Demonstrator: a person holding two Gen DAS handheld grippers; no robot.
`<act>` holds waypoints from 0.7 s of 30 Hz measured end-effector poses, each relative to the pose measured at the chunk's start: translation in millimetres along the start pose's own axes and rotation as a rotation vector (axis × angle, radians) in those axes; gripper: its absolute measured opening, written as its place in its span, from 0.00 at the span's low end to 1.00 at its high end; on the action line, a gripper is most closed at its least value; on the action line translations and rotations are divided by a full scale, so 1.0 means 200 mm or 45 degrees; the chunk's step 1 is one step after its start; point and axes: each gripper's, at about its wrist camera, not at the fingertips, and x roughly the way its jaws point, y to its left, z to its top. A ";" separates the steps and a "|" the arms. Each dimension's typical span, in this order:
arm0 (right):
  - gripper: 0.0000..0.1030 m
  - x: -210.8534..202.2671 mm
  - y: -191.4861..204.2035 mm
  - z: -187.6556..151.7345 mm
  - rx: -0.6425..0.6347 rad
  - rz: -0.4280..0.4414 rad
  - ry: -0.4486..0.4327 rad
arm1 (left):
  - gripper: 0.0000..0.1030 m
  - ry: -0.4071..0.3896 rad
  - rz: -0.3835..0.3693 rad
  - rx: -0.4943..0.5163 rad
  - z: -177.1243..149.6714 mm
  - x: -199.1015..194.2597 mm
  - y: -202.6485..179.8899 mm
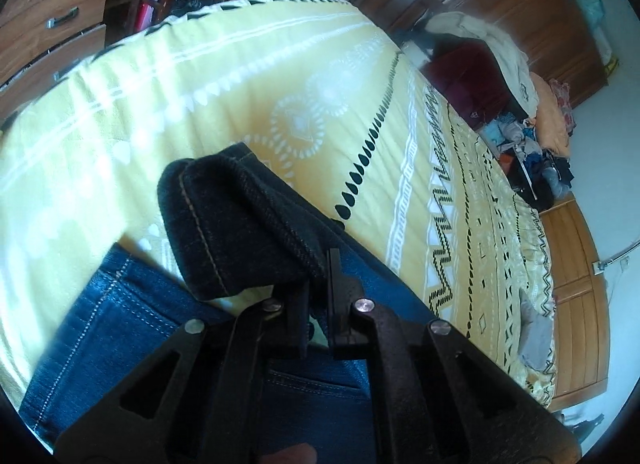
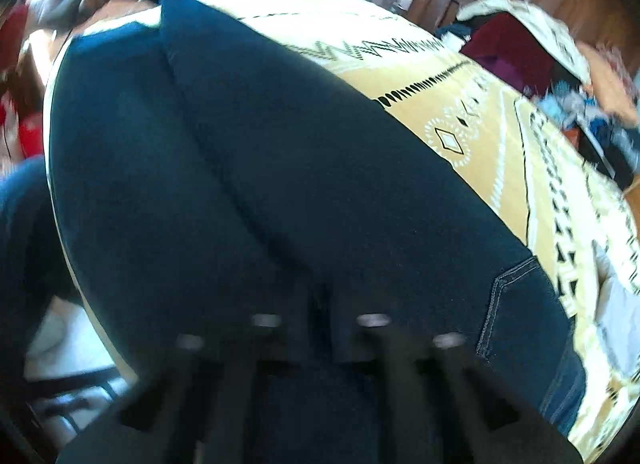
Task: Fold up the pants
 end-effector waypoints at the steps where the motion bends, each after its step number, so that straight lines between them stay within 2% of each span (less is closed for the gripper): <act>1: 0.05 -0.02 -0.02 0.01 0.034 0.019 -0.014 | 0.06 -0.024 -0.021 -0.005 -0.01 -0.02 -0.01; 3: 0.05 -0.13 -0.08 0.04 0.096 0.064 -0.064 | 0.06 -0.088 -0.061 0.037 -0.03 -0.11 -0.05; 6: 0.05 -0.33 -0.11 0.07 0.082 0.080 -0.130 | 0.06 -0.166 -0.118 0.121 -0.09 -0.29 -0.11; 9: 0.05 -0.45 -0.11 0.04 0.045 0.116 -0.127 | 0.08 -0.218 -0.159 0.142 -0.20 -0.48 -0.08; 11: 0.05 -0.48 -0.07 -0.02 0.003 0.146 -0.081 | 0.10 -0.230 -0.136 0.151 -0.29 -0.54 -0.03; 12: 0.05 -0.47 -0.05 -0.05 -0.007 0.167 -0.051 | 0.10 -0.222 -0.113 0.145 -0.34 -0.54 0.03; 14: 0.06 -0.42 0.01 -0.14 -0.016 0.223 0.020 | 0.13 -0.144 -0.053 0.075 -0.43 -0.45 0.20; 16: 0.07 -0.32 0.07 -0.22 -0.024 0.266 0.105 | 0.16 -0.029 0.051 -0.087 -0.49 -0.31 0.40; 17: 0.05 -0.29 0.08 -0.24 -0.026 0.280 0.130 | 0.15 -0.017 -0.015 -0.180 -0.53 -0.27 0.50; 18: 0.04 -0.24 0.11 -0.28 -0.028 0.316 0.169 | 0.16 -0.065 -0.087 -0.234 -0.54 -0.28 0.54; 20: 0.04 -0.21 0.15 -0.31 -0.051 0.331 0.201 | 0.16 -0.096 -0.090 -0.232 -0.53 -0.29 0.53; 21: 0.04 -0.21 0.16 -0.31 -0.057 0.330 0.208 | 0.22 -0.102 -0.064 -0.187 -0.52 -0.28 0.49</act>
